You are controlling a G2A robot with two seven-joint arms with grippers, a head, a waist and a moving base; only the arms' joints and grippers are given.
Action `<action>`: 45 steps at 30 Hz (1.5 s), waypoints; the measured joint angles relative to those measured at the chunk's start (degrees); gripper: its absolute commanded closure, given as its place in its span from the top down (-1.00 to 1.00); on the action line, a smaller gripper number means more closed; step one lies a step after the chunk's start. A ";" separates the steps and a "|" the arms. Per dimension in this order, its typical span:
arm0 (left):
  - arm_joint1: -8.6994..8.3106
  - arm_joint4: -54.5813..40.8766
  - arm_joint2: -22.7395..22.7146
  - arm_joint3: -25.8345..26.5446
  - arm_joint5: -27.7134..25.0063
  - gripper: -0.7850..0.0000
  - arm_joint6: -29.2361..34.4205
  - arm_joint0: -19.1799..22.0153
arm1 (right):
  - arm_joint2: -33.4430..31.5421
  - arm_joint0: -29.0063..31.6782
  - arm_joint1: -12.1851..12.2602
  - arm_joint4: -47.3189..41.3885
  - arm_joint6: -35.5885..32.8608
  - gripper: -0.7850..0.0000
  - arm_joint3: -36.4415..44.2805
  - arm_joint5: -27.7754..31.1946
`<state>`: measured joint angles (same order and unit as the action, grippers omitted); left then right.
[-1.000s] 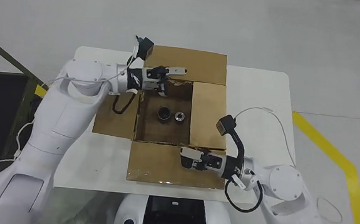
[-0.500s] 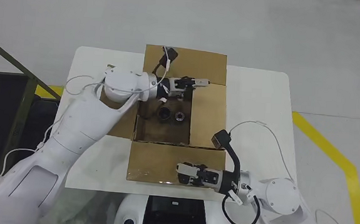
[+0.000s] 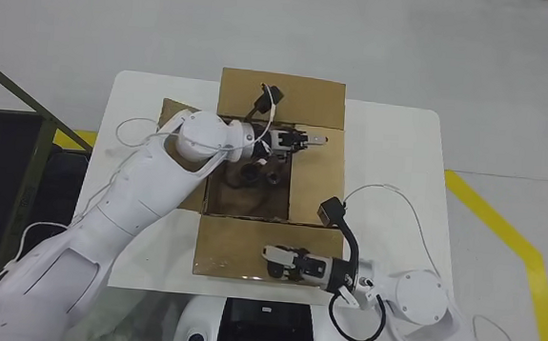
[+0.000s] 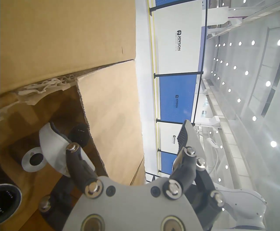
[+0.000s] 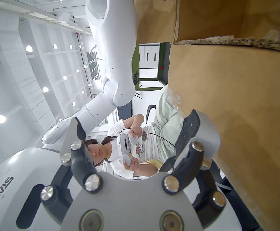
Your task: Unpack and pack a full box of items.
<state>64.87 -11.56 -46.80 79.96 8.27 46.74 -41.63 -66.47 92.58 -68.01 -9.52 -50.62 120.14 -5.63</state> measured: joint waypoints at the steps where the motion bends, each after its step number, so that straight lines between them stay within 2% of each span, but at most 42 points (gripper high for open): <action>1: 0.12 -0.54 -0.14 -0.12 -0.43 1.00 -0.23 0.03 | 0.17 0.07 0.02 0.20 0.52 1.00 0.09 -0.15; 8: 0.45 -6.68 -3.31 0.50 -4.99 1.00 -0.86 -0.84 | 0.67 0.71 0.25 1.20 4.40 1.00 0.95 -1.92; 15: 0.26 -9.99 -6.01 3.64 -6.77 1.00 0.23 -2.71 | 0.55 0.87 0.38 1.51 8.46 1.00 0.97 -2.40; 22: 0.40 -13.00 -7.61 6.28 -8.11 1.00 1.13 -3.63 | -0.78 2.27 0.28 1.58 17.23 1.00 0.98 0.32; 31: 0.80 -14.78 -8.01 6.56 -7.84 1.00 3.93 -2.82 | -3.35 4.90 0.32 2.33 25.38 1.00 1.52 6.82; 37: -0.19 -14.70 -12.74 8.68 -7.89 1.00 5.63 -4.04 | -5.21 8.33 0.62 4.49 28.10 1.00 3.91 10.90; 45: -2.46 -11.78 -22.19 14.11 -7.29 1.00 7.46 -9.18 | -8.25 11.77 0.81 5.32 32.63 1.00 5.62 15.31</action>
<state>62.40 -23.33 -68.99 94.07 0.98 54.20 -50.82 -74.72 104.35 -67.19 -4.20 -17.99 125.76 9.69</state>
